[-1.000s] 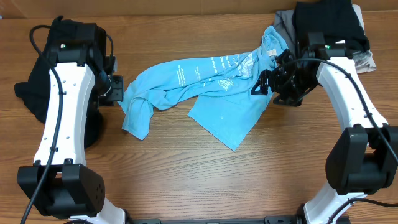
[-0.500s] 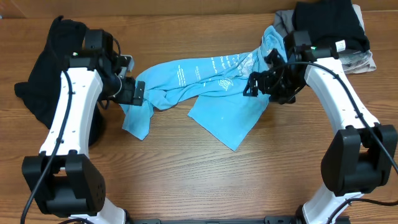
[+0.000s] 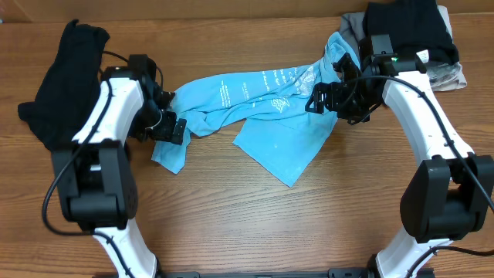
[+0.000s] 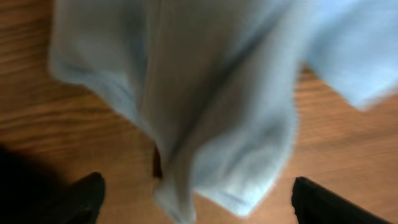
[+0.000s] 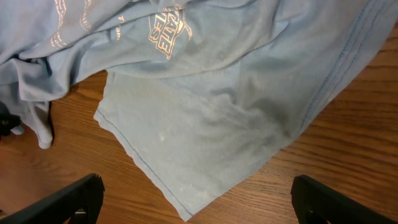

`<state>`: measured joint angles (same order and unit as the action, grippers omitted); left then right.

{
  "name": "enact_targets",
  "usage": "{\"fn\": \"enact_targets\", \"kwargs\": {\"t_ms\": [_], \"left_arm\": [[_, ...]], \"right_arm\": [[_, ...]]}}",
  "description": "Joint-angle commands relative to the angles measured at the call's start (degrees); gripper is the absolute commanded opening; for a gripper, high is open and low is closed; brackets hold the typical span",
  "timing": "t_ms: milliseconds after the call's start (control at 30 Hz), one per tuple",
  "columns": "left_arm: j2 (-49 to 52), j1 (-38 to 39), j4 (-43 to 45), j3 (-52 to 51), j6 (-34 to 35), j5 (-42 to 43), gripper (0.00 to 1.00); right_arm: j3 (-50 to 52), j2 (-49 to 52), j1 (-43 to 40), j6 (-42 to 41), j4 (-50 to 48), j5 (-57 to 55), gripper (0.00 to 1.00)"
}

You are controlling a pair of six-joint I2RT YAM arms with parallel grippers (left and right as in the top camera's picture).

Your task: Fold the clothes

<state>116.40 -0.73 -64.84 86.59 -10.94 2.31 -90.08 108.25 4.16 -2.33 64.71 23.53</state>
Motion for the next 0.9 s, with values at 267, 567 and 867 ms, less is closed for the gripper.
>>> {"fn": "enact_targets", "kwargs": {"t_ms": [267, 567, 867], "left_arm": [[3.93, 0.31, -0.55, 0.09, 0.94, -1.25, 0.36], [3.89, 0.33, -10.47, 9.55, 0.92, -1.27, 0.38], [4.15, 0.35, -10.86, 11.47, 0.90, -0.70, 0.54]], "right_arm": [[0.13, -0.13, -0.11, 0.42, -0.52, -0.35, 1.00], [0.13, -0.13, -0.11, 0.39, -1.22, -0.35, 1.00], [0.13, -0.13, -0.11, 0.42, -1.25, -0.35, 1.00]]}}
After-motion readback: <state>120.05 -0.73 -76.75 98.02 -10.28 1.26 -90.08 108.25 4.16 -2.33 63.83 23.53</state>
